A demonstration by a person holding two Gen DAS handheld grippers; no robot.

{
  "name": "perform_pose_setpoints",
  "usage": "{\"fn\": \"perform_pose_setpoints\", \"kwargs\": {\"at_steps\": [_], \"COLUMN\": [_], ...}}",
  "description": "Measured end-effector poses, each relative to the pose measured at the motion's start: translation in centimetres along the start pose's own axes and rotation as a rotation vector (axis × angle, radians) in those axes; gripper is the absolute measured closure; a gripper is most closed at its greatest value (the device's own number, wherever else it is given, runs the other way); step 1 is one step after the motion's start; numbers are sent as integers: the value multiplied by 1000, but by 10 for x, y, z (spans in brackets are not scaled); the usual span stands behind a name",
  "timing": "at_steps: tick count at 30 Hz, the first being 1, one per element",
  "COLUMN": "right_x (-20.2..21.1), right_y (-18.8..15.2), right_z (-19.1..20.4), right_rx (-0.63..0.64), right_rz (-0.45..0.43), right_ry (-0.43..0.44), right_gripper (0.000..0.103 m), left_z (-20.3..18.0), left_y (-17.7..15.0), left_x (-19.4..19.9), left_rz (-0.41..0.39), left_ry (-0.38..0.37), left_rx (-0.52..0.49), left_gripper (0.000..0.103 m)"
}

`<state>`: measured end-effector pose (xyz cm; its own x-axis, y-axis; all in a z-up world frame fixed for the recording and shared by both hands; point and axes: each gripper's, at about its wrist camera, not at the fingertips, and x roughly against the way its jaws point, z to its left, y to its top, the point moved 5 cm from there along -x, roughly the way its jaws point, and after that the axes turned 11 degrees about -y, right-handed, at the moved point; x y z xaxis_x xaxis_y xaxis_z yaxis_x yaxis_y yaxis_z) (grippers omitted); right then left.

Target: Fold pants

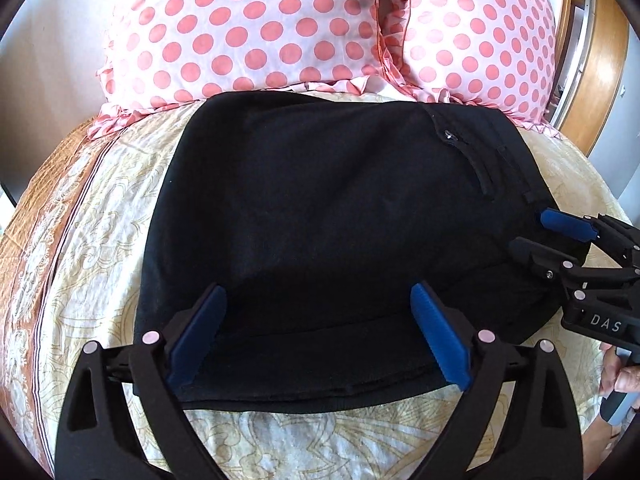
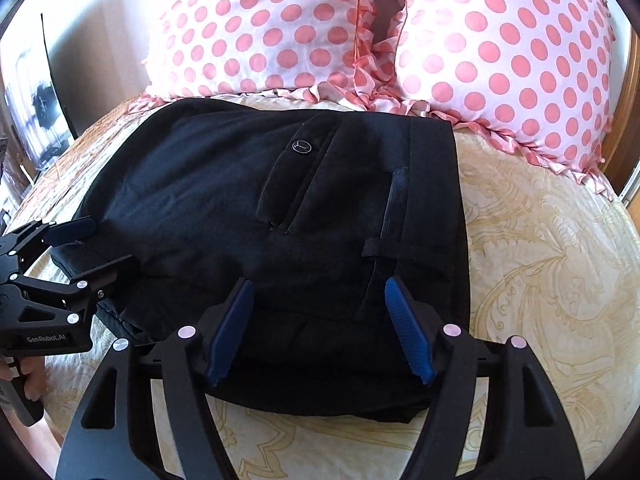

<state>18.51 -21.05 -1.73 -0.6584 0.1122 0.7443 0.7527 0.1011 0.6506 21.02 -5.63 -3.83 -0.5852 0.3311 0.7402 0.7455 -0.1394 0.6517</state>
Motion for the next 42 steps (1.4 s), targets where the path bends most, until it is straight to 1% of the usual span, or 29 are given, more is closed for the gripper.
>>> {"fn": "perform_pose_setpoints", "kwargs": {"at_steps": [1,3,9,11,12,13,15,16,18,19,22,25,31,34,37,42], "right_x": [-1,-1,-2,-1,-1,2,13,21,40,48,64,69,66,65,65,63], "right_y": [0,0,1,2,3,3,1,-1,-5,-7,-20,-41,-76,-85,-90,-91], "right_z": [2,4,2,2,-1,-4,-11,-16,-28,-33,-43,-38,-8,1,7,15], "right_rx": [8,14,11,7,-5,-34,-80,-102,-140,-153,-186,-192,-189,-192,-191,-171], "right_rz": [2,-2,-1,-2,0,-1,-25,-49,-96,-116,-140,-126,-72,-63,-59,-61], "right_ry": [-1,-14,-16,-32,-37,-23,-25,-38,-109,-132,-161,-148,-103,-91,-93,-91], "right_gripper": [27,26,24,20,17,17,17,11,1,1,1,1,1,1,1,1], "left_z": [0,-1,0,-1,-1,-1,2,4,12,17,30,33,24,20,21,23], "left_y": [0,0,0,0,1,0,-4,-6,-11,-14,-26,-44,-82,-93,-100,-106], "left_x": [-1,-2,-4,-5,-4,-1,10,17,30,38,57,69,74,74,71,67], "left_rz": [5,7,8,7,1,-8,-28,-43,-74,-90,-120,-126,-102,-99,-88,-83], "left_ry": [-3,4,2,-2,-4,-10,-10,-5,22,41,68,83,105,116,108,114], "left_rx": [-1,-2,1,-1,-1,-2,-8,-8,-6,-1,9,9,2,-5,16,28], "left_gripper": [7,6,5,4,4,3,3,2,2,2,2,2,2,2,2,2]}}
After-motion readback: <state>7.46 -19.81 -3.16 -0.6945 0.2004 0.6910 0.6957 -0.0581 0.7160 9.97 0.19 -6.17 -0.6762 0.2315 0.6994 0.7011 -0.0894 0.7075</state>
